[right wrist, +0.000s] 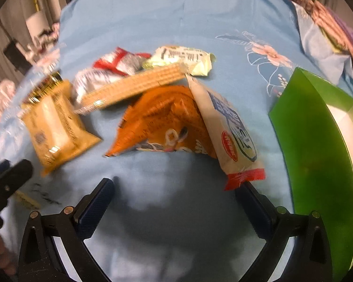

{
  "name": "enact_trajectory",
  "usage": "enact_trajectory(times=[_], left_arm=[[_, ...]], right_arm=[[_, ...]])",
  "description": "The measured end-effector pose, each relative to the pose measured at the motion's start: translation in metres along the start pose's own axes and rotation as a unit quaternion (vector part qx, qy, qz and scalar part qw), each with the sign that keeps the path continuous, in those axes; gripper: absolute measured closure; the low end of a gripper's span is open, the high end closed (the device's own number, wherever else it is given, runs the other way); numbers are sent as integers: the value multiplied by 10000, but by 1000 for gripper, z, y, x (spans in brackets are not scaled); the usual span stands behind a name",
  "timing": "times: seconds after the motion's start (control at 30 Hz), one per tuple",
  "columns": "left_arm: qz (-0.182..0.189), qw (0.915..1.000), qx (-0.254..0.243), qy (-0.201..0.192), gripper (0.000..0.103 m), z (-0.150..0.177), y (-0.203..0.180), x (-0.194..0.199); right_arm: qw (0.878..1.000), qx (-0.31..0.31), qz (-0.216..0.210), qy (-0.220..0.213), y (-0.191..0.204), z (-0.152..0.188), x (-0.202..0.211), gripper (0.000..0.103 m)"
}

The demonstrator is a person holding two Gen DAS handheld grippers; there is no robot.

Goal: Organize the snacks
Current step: 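Reach the right gripper toward the yellow cookie bag in the snack pile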

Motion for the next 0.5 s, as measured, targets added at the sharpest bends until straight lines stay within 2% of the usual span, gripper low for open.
enact_trajectory(times=[0.1, 0.27, 0.33, 0.43, 0.5], left_arm=[[129, 9998, 90, -73, 7, -3, -2, 4], [339, 9991, 168, -172, 14, -15, -4, 10], [451, 9986, 240, -162, 17, -21, -3, 13], [462, 9986, 209, -158, 21, -39, -3, 19], [389, 9989, 158, -198, 21, -53, -2, 24]], right_arm=[[9980, 7, -575, -277, 18, -6, 24, 1], [9947, 185, -747, -685, 34, -19, 55, 1], [9923, 196, -940, -784, 42, -30, 69, 1], [9876, 205, -1243, -938, 54, -53, 94, 10], [9851, 183, -1333, -1072, 59, -71, 104, 21]])
Point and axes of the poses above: each gripper's, at about its wrist camera, not at the fingertips, and x roughly against the way its jaws point, y to its left, z to its underside, the point moved 9 cm from there along -x, roughly the way its jaws point, and after that the axes turned 7 degrees about -x, right-handed, at the moved point
